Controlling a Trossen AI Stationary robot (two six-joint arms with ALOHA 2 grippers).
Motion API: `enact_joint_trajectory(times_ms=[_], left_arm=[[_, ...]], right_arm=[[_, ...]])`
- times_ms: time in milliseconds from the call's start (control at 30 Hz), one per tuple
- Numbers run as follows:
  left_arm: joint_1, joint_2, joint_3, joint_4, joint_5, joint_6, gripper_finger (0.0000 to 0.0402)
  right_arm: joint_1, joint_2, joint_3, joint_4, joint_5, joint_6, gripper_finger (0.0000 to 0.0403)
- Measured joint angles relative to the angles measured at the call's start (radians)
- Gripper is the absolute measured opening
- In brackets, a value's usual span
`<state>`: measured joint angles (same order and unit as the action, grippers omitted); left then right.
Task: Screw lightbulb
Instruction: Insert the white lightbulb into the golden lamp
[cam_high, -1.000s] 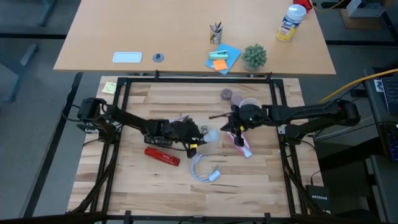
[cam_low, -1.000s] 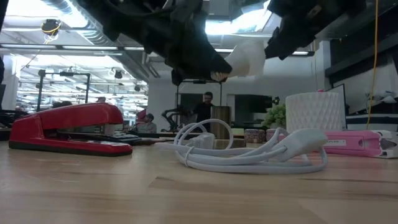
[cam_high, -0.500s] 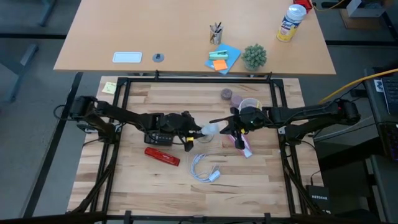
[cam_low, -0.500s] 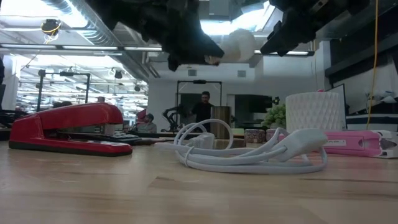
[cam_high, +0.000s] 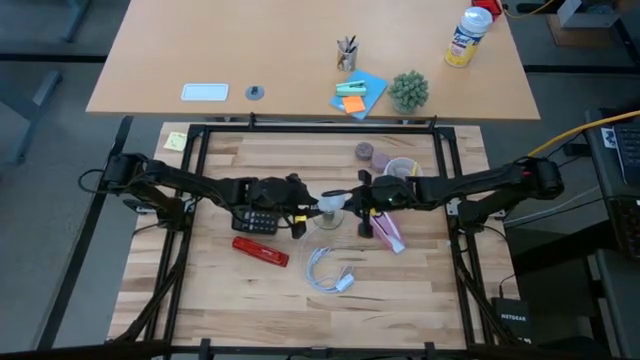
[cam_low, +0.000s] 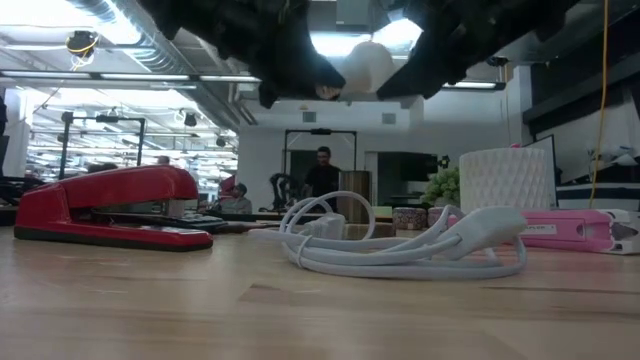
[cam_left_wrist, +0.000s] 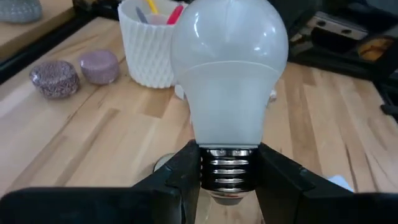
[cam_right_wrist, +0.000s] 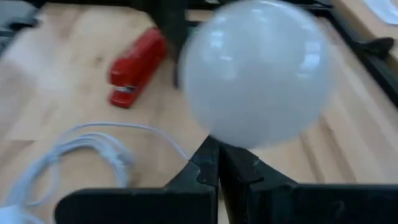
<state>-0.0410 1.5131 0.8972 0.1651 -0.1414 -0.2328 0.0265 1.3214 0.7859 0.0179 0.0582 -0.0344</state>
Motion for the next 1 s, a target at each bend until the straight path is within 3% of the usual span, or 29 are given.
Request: enact_joint_trajectory(times_ms=[500, 1000], left_arm=[[-0.002, 0.071, -0.022, 0.054, 0.002, -0.030, 0.0118], [0.026, 0.125, -0.023, 0.149, -0.024, 0.006, 0.0118]], right_arm=[[-0.001, 0.008, -0.001, 0.100, -0.017, -0.023, 0.0008], [-0.001, 0.007, -0.001, 0.080, -0.013, -0.027, 0.0007]])
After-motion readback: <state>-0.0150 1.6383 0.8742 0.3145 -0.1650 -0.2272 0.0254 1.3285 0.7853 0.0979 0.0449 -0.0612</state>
